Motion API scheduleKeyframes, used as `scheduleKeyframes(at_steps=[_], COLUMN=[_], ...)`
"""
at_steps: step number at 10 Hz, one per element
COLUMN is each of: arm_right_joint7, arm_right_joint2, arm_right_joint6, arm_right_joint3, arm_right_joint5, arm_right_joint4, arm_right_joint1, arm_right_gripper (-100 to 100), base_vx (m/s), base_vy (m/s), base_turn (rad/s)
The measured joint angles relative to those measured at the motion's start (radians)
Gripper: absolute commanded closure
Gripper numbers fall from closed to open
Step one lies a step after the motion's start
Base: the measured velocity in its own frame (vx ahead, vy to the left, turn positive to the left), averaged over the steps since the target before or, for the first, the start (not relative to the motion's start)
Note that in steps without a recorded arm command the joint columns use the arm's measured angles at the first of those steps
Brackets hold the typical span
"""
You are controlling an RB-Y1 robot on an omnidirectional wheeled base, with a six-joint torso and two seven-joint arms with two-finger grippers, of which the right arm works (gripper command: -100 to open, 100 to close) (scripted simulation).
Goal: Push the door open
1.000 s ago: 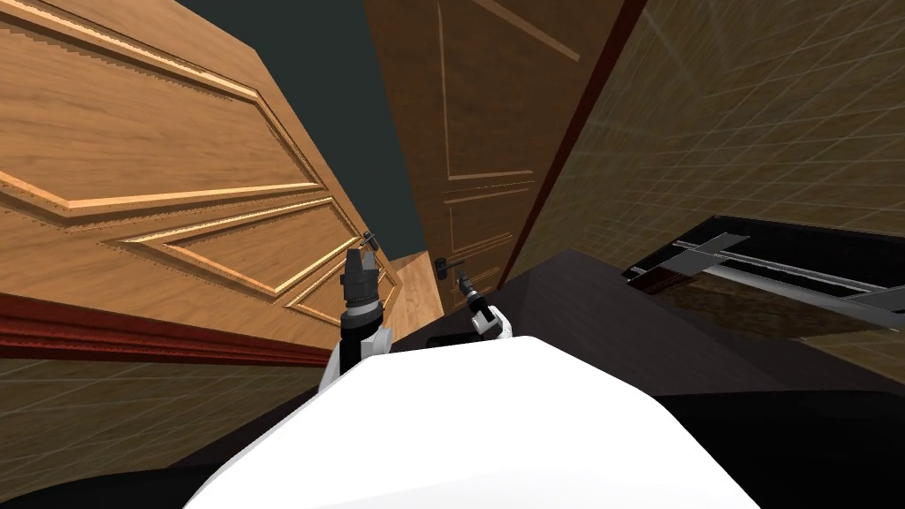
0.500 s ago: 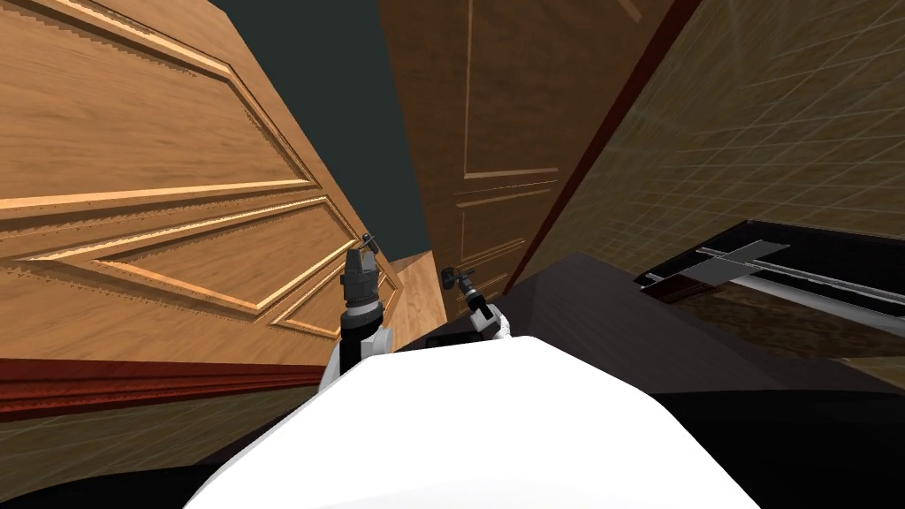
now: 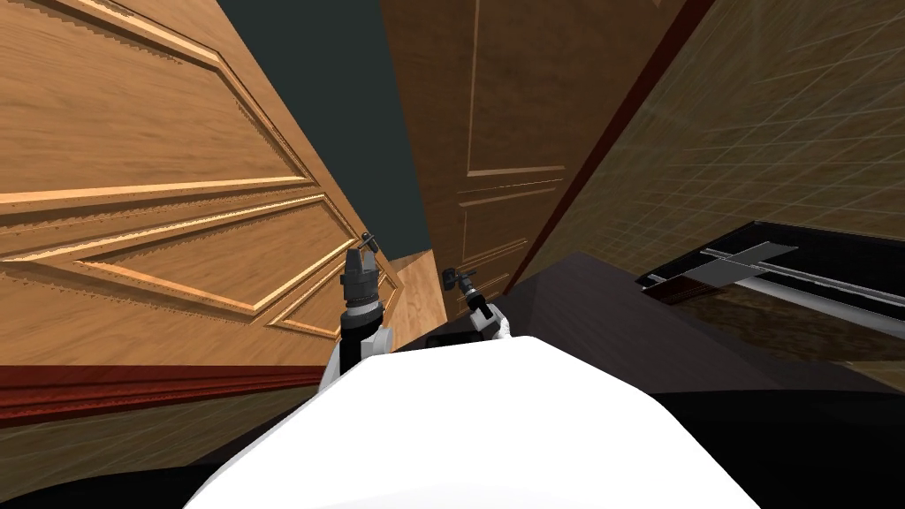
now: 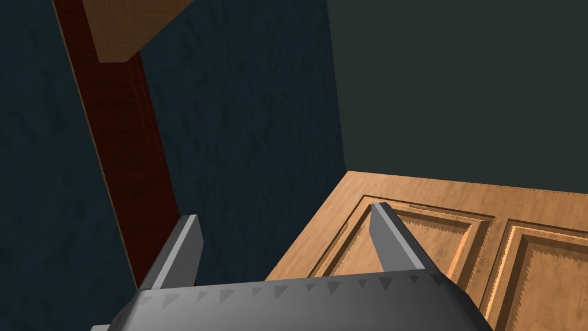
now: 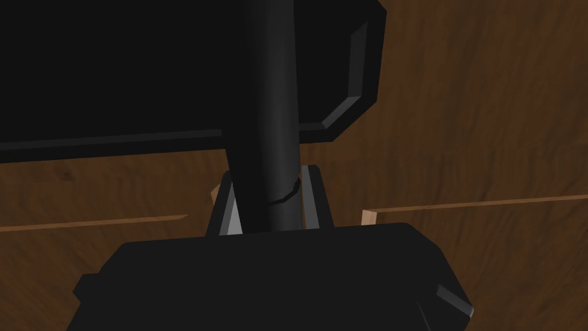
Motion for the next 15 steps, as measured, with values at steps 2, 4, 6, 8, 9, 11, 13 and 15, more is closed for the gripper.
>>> scheduleKeyframes(at_steps=[2,4,6,8,9,11,13,15], arm_right_joint7=[0.000,0.002,0.005,0.010,0.013,0.018,0.023,0.031], arm_right_joint2=[0.000,-0.004,-0.006,-0.007,-0.007,-0.007,-0.002,0.005], arm_right_joint6=[0.000,0.003,0.003,0.006,-0.002,0.002,0.000,0.007], arm_right_joint3=[0.000,-0.008,-0.026,-0.043,-0.053,-0.071,-0.090,-0.107], arm_right_joint5=[0.000,-0.001,-0.004,-0.004,-0.005,-0.006,-0.006,-0.005], arm_right_joint4=[0.000,0.013,0.029,0.018,0.024,0.017,0.032,0.030], arm_right_joint1=[0.000,0.004,-0.006,-0.004,-0.007,-0.009,-0.017,-0.014], arm_right_gripper=[100,100,100,100,100,100,100,100], base_vx=[0.042,0.153,0.159,0.163,0.125,0.086,0.088,0.082], base_vy=[0.032,0.084,0.118,0.122,0.114,0.085,0.093,0.088], base_turn=[-0.019,-0.045,-0.060,-0.064,-0.051,-0.037,-0.059,-0.069])
